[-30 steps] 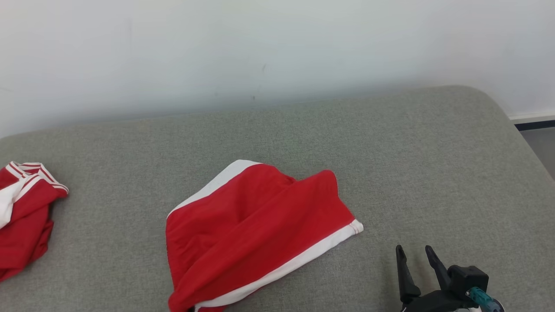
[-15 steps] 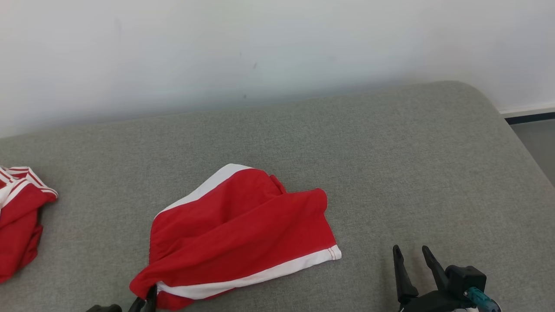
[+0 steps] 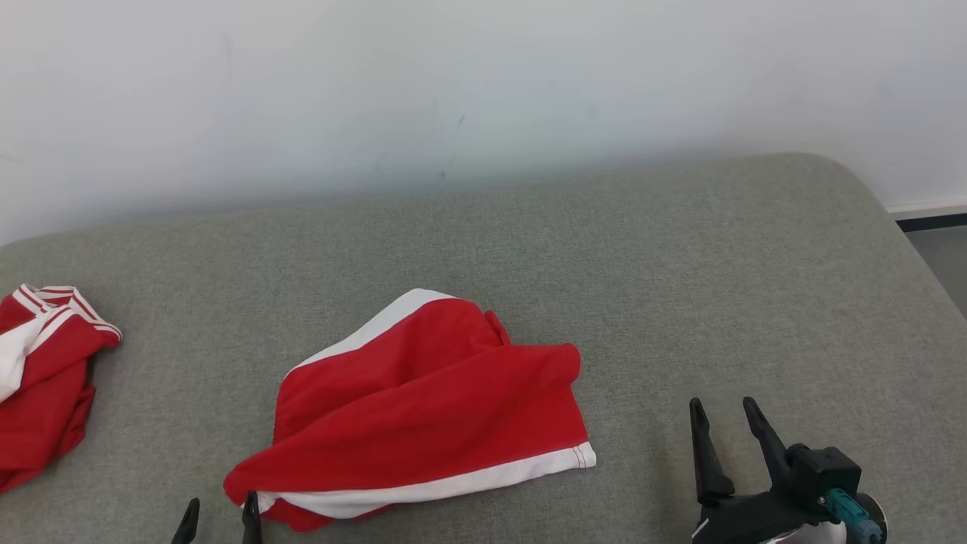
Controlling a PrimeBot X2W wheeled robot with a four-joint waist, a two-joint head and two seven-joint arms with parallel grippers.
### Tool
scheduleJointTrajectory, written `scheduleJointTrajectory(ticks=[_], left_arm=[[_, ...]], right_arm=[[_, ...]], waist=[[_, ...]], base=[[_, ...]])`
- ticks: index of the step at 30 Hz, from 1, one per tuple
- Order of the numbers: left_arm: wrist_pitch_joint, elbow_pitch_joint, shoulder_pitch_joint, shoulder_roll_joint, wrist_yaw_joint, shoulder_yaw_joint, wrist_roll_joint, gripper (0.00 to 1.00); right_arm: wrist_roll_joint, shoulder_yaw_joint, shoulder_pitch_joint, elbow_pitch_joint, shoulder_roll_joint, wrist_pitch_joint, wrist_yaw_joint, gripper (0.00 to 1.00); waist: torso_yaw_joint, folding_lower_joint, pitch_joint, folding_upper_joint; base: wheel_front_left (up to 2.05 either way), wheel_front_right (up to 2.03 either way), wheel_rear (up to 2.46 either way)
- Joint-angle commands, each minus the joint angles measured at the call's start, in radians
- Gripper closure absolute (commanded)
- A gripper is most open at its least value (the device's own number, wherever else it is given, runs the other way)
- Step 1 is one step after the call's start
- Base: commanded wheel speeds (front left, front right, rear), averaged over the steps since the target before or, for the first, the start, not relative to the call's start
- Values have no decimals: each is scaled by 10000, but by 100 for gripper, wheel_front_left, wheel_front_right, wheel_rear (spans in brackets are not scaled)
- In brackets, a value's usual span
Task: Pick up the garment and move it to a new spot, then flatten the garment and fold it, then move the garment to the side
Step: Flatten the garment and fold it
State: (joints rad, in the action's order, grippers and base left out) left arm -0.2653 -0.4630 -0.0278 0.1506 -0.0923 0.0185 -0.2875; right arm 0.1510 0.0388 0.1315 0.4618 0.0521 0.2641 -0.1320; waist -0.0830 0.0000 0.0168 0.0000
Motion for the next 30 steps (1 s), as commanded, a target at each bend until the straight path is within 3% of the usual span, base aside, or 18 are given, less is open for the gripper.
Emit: scheduleJointTrajectory(ticks=[1, 15, 30], left_arm=[[14, 206, 212, -165, 85, -197, 297, 0], [14, 1161, 745, -895, 50, -622, 1927, 0], [16, 983, 623, -1010, 74, -412, 1465, 0]], right_arm=[[-153, -96, -164, -200, -16, 1, 26, 0], [-908, -1103, -550, -957, -12, 1, 26, 0], [-680, -1404, -588, -412, -13, 1, 26, 0]], waist=[[28, 0, -23, 0], [161, 0, -122, 0], [432, 0, 172, 0]], base=[[0, 0, 0], [0, 0, 0], [0, 0, 0]])
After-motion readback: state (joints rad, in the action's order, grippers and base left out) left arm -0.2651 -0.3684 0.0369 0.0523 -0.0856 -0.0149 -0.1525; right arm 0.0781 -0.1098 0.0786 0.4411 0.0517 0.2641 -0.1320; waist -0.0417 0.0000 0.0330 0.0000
